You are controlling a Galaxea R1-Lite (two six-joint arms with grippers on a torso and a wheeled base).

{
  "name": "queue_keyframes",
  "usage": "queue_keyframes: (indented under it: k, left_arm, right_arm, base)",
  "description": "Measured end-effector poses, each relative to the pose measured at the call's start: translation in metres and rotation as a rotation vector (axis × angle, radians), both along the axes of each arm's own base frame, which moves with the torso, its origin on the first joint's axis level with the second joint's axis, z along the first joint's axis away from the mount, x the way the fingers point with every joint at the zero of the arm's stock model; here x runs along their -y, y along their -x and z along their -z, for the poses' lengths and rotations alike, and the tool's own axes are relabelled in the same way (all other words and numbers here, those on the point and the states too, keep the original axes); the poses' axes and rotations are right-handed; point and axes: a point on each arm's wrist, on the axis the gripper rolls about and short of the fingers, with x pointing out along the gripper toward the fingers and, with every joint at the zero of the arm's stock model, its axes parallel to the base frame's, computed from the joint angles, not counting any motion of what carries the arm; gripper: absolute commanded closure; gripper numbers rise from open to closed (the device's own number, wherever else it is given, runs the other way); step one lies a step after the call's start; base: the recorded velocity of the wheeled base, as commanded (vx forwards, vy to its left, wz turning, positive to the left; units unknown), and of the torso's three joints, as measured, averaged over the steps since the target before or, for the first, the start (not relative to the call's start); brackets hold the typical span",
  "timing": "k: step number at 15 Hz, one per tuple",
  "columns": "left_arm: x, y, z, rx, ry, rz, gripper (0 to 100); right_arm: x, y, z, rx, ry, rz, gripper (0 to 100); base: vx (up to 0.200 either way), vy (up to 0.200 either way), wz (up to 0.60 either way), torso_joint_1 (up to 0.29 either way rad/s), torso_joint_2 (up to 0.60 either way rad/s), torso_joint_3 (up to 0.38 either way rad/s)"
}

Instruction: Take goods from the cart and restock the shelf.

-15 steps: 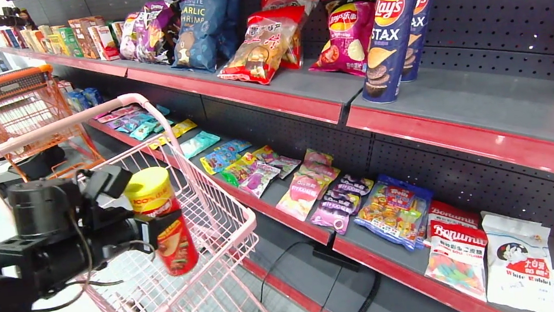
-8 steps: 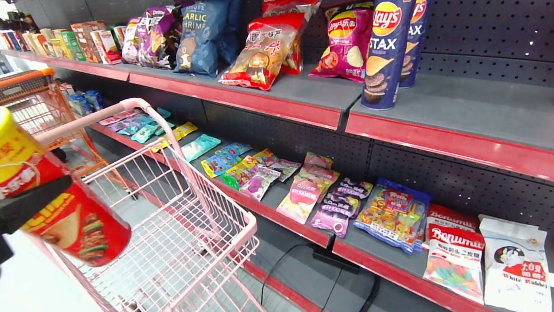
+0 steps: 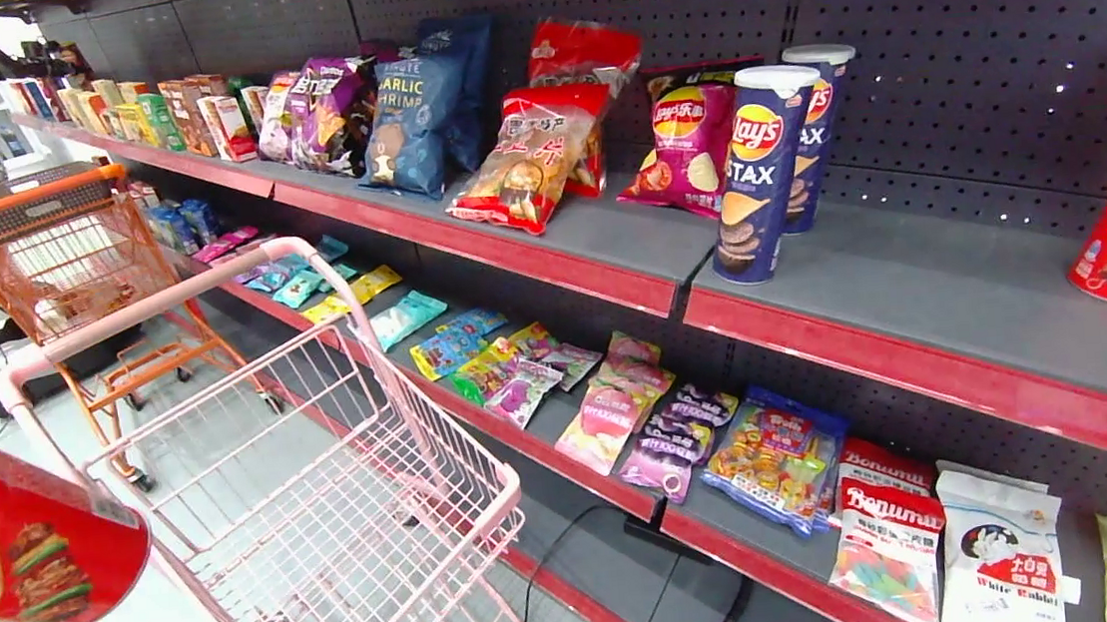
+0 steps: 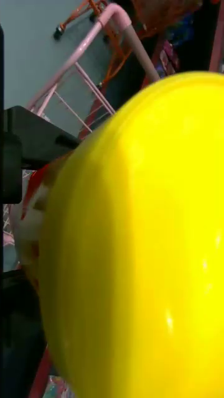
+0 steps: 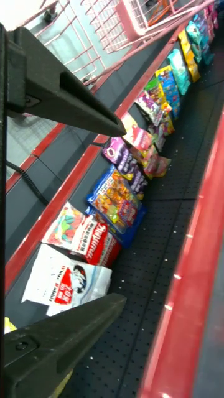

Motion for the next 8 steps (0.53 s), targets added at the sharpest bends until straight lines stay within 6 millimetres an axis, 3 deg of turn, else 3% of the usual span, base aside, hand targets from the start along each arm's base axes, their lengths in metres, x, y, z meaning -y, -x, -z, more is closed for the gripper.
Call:
queue_keyframes:
  k: [4, 8]
  left_arm:
    - [0.002, 0.020, 0.000, 0.045, -0.013, -0.023, 100]
    - [0.003, 0.029, 0.000, 0.081, -0.017, -0.021, 100]
  right_arm:
    - [0.000, 0.000, 0.000, 0.000, 0.000, 0.001, 0]
    - [0.000, 0.000, 0.000, 0.000, -0.001, 0.000, 0]
  base:
    - [0.000, 0.000, 0.00, 0.234, -0.56, -0.331]
    - [0.000, 0.000, 0.00, 0.139, -0.33, -0.187]
